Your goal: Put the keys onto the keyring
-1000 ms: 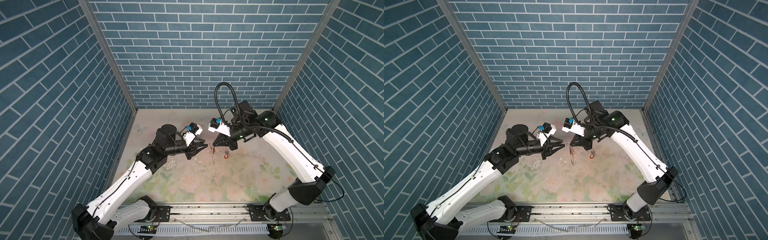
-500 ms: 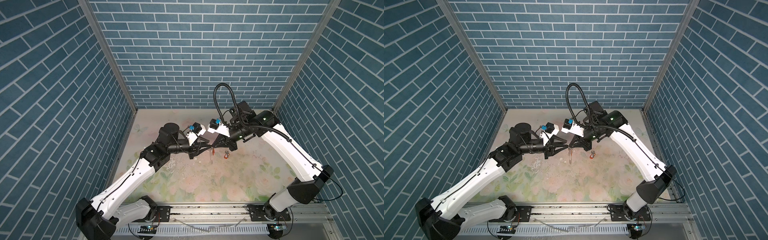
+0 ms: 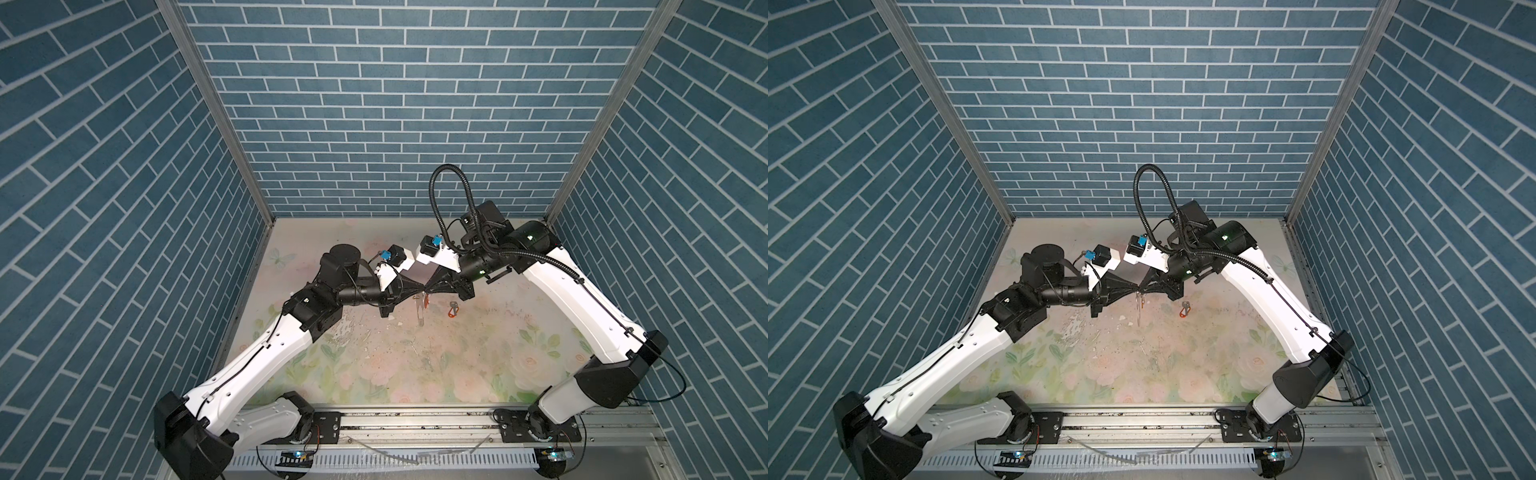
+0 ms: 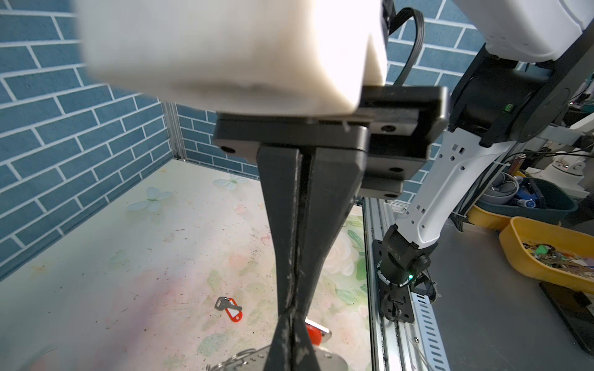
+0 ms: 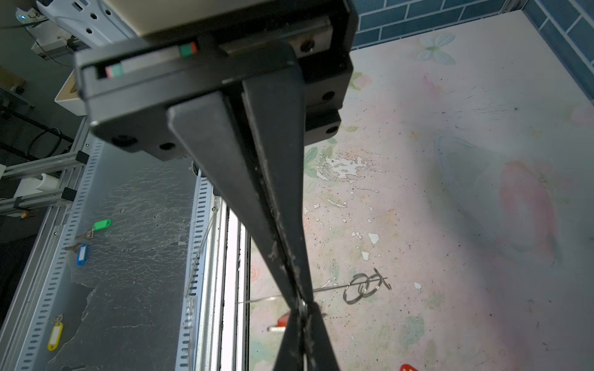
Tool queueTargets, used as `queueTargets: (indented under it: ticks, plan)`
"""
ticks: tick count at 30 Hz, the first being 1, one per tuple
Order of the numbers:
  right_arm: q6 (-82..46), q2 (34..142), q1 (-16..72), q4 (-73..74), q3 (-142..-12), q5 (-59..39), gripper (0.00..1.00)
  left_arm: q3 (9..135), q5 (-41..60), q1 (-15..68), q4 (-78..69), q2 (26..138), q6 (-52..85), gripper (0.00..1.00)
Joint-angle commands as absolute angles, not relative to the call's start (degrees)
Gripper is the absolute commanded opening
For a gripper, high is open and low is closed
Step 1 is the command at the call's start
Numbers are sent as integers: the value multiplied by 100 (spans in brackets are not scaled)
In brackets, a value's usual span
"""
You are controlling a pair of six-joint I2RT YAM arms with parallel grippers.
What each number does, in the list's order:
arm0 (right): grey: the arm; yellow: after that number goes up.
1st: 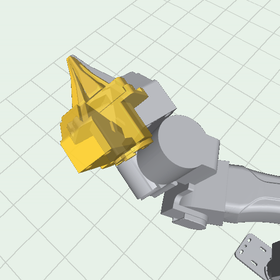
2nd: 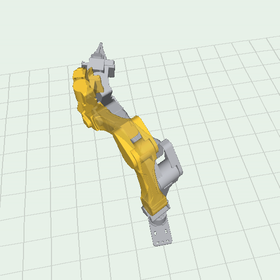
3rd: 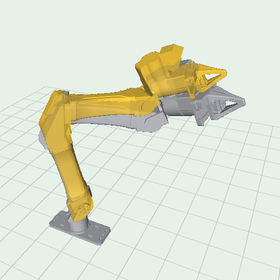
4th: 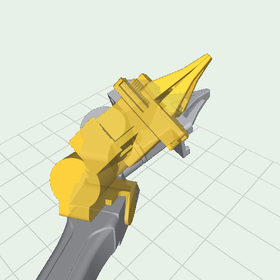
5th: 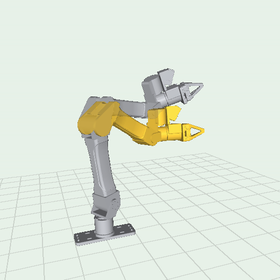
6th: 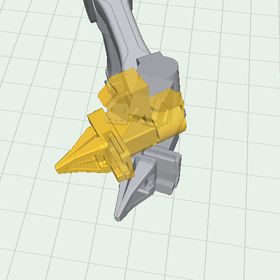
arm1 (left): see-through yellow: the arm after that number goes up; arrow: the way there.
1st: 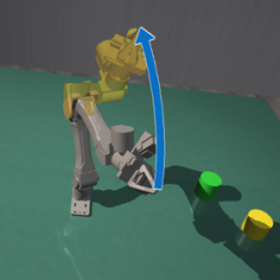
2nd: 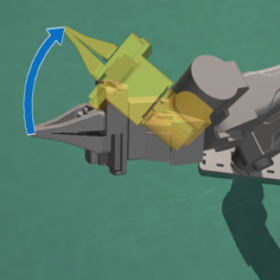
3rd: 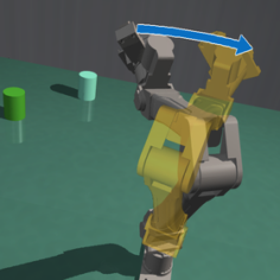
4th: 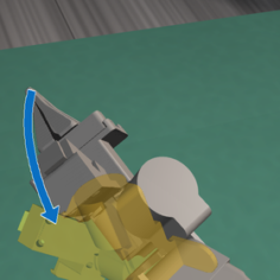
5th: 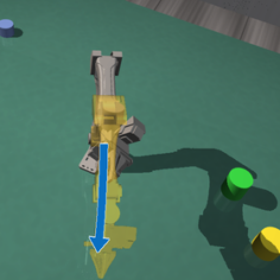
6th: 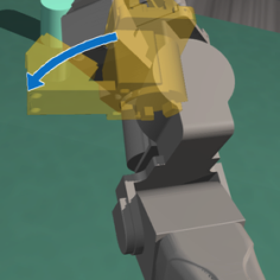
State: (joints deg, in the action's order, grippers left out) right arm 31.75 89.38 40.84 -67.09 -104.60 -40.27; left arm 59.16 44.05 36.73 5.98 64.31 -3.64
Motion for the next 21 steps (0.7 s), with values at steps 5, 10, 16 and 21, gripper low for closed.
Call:
queueTargets:
  ticks: [5,10,16,21]
  plan:
    - [1953,7916,4096,-4767,-9067,-3442,12,5048,4009,3701,-839,6115,-24,0]
    - [590,7078,4104,-2800,-7531,-2740,18,4545,3635,3700,-1898,6083,450,0]
    - [-774,6470,4202,-823,-6130,-2038,18,4305,3524,3700,-2601,6175,703,0]
    - [-1128,6394,4421,-80,-5629,-1323,16,4368,3603,3700,-2659,6257,751,0]
